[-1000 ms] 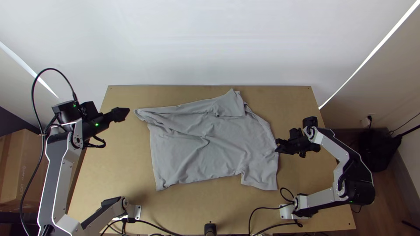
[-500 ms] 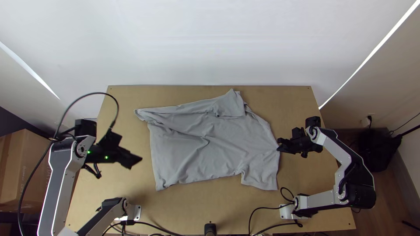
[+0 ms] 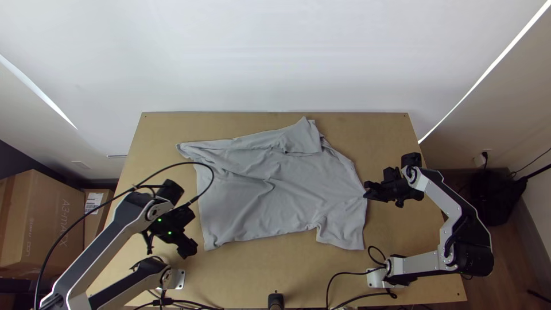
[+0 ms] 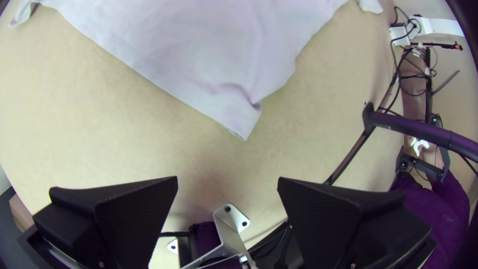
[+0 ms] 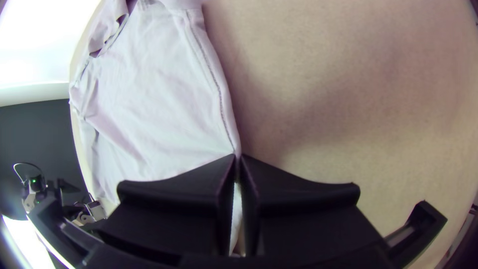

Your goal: Fold the t-shirt

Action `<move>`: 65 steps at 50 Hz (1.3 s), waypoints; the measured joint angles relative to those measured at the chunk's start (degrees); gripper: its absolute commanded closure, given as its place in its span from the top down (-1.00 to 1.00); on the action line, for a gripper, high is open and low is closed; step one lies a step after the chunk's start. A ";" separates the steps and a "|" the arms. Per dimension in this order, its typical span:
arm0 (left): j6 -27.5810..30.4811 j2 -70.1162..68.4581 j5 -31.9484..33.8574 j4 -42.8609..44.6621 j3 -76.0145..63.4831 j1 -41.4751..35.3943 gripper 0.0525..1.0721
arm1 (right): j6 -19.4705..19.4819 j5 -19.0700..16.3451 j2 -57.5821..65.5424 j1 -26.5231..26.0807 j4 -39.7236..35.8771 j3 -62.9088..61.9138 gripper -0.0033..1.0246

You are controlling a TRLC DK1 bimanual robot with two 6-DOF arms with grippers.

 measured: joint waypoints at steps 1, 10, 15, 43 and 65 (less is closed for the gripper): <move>-0.90 0.66 -0.24 0.09 -0.07 -0.68 0.88 | 0.00 0.00 0.00 0.00 0.00 0.00 -0.95; -7.82 6.49 -1.07 2.60 -0.55 -4.81 0.76 | 0.00 0.00 -0.02 0.00 0.02 0.00 -0.95; -12.26 9.18 -1.27 5.09 -1.05 -9.11 0.76 | 0.00 -0.02 -0.02 0.00 0.00 0.00 -0.95; -20.65 19.54 -1.20 14.03 -1.18 -18.82 0.51 | 0.00 -0.02 -0.22 -0.98 -0.02 0.00 -0.95; -19.08 20.41 -0.98 19.65 -2.47 -18.73 -0.64 | 0.00 -0.02 -0.55 -1.11 -0.02 0.00 -0.95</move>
